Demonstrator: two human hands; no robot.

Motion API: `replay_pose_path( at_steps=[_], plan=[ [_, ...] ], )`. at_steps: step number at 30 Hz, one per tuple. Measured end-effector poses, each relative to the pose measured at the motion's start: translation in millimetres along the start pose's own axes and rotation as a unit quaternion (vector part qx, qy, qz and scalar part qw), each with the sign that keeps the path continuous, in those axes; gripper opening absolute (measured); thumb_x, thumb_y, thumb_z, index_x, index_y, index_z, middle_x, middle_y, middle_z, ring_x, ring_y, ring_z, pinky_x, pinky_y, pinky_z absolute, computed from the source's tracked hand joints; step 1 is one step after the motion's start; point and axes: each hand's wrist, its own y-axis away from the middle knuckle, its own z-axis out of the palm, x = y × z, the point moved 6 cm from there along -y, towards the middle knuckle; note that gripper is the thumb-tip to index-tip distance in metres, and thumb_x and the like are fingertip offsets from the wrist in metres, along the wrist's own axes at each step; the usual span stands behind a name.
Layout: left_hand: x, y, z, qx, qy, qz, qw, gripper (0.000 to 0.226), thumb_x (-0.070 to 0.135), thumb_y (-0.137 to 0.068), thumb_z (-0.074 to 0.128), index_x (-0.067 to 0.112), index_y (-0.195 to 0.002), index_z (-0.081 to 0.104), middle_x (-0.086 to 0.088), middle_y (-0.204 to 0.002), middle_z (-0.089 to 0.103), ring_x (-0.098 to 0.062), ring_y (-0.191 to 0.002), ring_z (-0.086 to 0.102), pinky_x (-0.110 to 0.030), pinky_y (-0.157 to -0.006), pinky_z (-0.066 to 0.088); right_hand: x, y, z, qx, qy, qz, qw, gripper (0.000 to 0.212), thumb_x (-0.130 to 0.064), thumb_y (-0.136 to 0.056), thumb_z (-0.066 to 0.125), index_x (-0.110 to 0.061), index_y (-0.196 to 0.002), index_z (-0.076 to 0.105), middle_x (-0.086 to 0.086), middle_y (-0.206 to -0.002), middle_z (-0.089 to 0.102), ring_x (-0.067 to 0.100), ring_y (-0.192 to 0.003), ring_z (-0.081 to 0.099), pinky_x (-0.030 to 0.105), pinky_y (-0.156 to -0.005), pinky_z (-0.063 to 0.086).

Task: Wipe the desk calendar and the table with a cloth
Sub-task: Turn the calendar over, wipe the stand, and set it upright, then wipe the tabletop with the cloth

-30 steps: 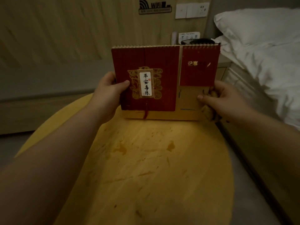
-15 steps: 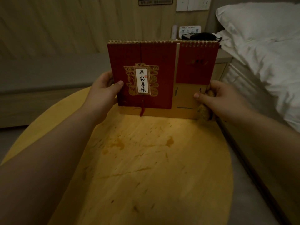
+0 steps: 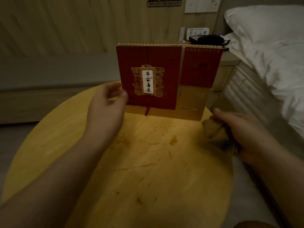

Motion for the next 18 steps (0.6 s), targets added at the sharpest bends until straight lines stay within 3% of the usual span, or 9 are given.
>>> replay_pose_path(
  at_steps=[2,4,5,7,9,12,15,18],
  plan=[
    [8,48,20,-0.108,-0.011,0.007,0.994,0.02,0.027,-0.102,0.065,0.044,-0.112,0.068,0.016,-0.103,0.075,-0.002,-0.094,0.072,-0.027,-0.079,0.063,11,16,21,-0.055,-0.096,0.06,0.992,0.024,-0.035,-0.098,0.067,-0.014,-0.105,0.077,0.013,-0.098,0.079,0.025,-0.079,0.077,0.035,-0.058,0.059],
    [7,91,43,-0.208,-0.036,-0.02,0.977,0.025,0.034,-0.099,0.067,0.053,-0.115,0.066,0.031,-0.107,0.071,0.011,-0.097,0.067,-0.012,-0.068,0.058,13,31,41,-0.088,-0.171,0.077,0.978,0.023,-0.026,-0.099,0.065,-0.009,-0.112,0.075,0.018,-0.107,0.077,0.029,-0.088,0.079,0.039,-0.066,0.064],
    [5,105,52,-0.227,-0.033,-0.037,0.973,0.028,0.036,-0.098,0.069,0.053,-0.12,0.065,0.033,-0.11,0.07,0.014,-0.1,0.065,-0.011,-0.068,0.057,12,37,51,-0.107,-0.204,0.073,0.97,0.024,-0.021,-0.099,0.063,-0.007,-0.115,0.073,0.021,-0.111,0.076,0.032,-0.094,0.079,0.043,-0.072,0.066],
    [1,119,59,-0.22,-0.004,-0.065,0.973,0.037,0.033,-0.097,0.073,0.045,-0.131,0.065,0.027,-0.116,0.073,0.009,-0.107,0.068,-0.018,-0.082,0.059,7,50,65,-0.137,-0.248,0.05,0.958,0.026,-0.013,-0.1,0.057,-0.003,-0.12,0.069,0.025,-0.115,0.074,0.038,-0.101,0.077,0.048,-0.081,0.066],
    [0,121,57,-0.193,0.024,-0.082,0.978,0.042,0.03,-0.096,0.075,0.038,-0.136,0.065,0.021,-0.12,0.075,0.003,-0.112,0.069,-0.027,-0.093,0.059,5,57,69,-0.136,-0.246,0.016,0.96,0.024,-0.005,-0.101,0.055,-0.004,-0.12,0.068,0.026,-0.113,0.075,0.037,-0.1,0.077,0.042,-0.077,0.066],
    [-1,125,52,-0.194,0.028,-0.075,0.978,0.048,0.039,-0.092,0.078,0.037,-0.138,0.066,0.021,-0.124,0.074,0.004,-0.114,0.068,-0.029,-0.097,0.059,6,63,70,-0.121,-0.222,-0.016,0.967,0.021,-0.002,-0.097,0.063,-0.007,-0.115,0.072,0.02,-0.102,0.079,0.031,-0.091,0.079,0.034,-0.068,0.066],
    [2,130,47,-0.2,0.033,-0.069,0.977,0.066,0.064,-0.076,0.074,0.043,-0.138,0.065,0.025,-0.13,0.07,0.008,-0.119,0.064,-0.029,-0.101,0.057,9,66,71,-0.094,-0.245,-0.014,0.965,0.02,0.003,-0.095,0.065,-0.006,-0.112,0.072,0.017,-0.093,0.08,0.027,-0.079,0.08,0.034,-0.062,0.065],
    [1,131,45,-0.178,0.056,-0.1,0.977,0.057,0.063,-0.07,0.081,0.048,-0.124,0.069,0.016,-0.13,0.068,-0.008,-0.118,0.068,-0.034,-0.093,0.061,14,62,70,-0.051,-0.303,-0.011,0.952,0.029,0.015,-0.094,0.056,-0.004,-0.109,0.071,0.021,-0.103,0.077,0.029,-0.079,0.08,0.037,-0.059,0.064]
  ],
)
